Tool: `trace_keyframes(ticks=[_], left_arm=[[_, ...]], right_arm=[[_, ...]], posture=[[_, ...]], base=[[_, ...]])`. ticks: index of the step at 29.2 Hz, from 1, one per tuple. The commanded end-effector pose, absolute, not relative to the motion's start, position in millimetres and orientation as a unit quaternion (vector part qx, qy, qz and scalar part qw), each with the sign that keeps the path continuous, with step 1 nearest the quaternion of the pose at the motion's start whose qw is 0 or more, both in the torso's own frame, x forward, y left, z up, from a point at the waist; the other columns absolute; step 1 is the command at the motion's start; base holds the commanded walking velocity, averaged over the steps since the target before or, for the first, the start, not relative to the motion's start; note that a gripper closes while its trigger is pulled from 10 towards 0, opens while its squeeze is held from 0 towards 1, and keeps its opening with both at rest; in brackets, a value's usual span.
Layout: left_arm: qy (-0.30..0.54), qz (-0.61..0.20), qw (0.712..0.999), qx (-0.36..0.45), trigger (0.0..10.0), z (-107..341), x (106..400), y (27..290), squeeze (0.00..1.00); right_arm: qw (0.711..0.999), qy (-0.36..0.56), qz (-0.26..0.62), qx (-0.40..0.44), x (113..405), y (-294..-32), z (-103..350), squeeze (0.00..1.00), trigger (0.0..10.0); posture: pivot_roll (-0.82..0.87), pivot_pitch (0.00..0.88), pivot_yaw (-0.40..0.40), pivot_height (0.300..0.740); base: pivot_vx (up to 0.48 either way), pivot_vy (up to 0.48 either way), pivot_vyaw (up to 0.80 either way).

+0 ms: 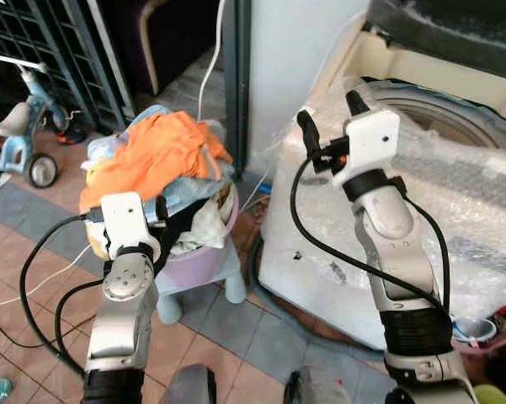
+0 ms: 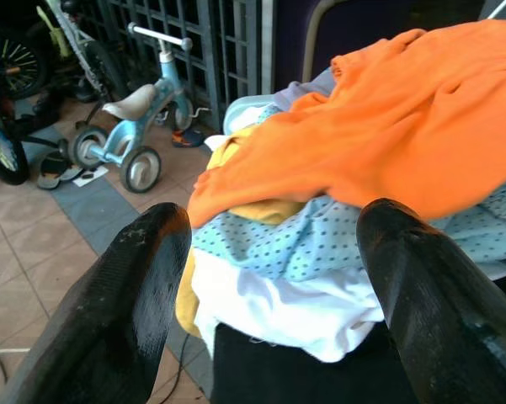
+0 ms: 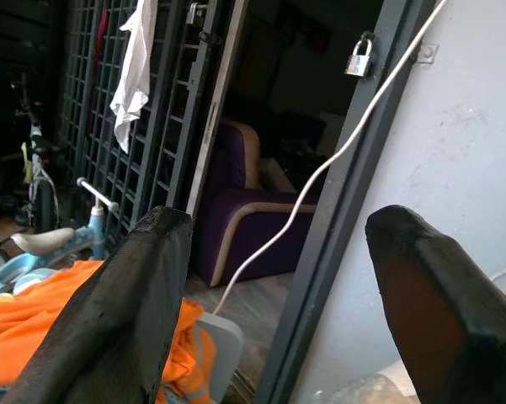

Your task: Clothes washing

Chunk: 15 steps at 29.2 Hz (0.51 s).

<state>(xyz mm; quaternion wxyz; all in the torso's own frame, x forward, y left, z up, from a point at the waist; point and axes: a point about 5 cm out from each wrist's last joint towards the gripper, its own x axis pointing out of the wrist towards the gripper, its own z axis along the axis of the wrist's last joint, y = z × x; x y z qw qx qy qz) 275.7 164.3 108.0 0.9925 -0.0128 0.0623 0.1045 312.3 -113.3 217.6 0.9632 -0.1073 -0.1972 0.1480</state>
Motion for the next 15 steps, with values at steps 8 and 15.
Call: trace_keyframes(ticks=[8,15], left_arm=[[0.046,0.092,0.995,0.008,10.0,109,276,161,0.00],[0.037,0.090,0.995,0.004,10.0,112,275,165,0.00]], right_arm=[[0.972,-0.154,0.153,-0.087,308,-111,204,0.00,10.0],[0.980,-0.071,0.149,-0.109,310,-112,174,0.00,10.0]], posture=[[-0.03,0.118,0.016,0.740],[-0.02,0.117,0.012,0.740]], base=[[0.000,0.236,0.75],[0.000,0.000,0.06]])
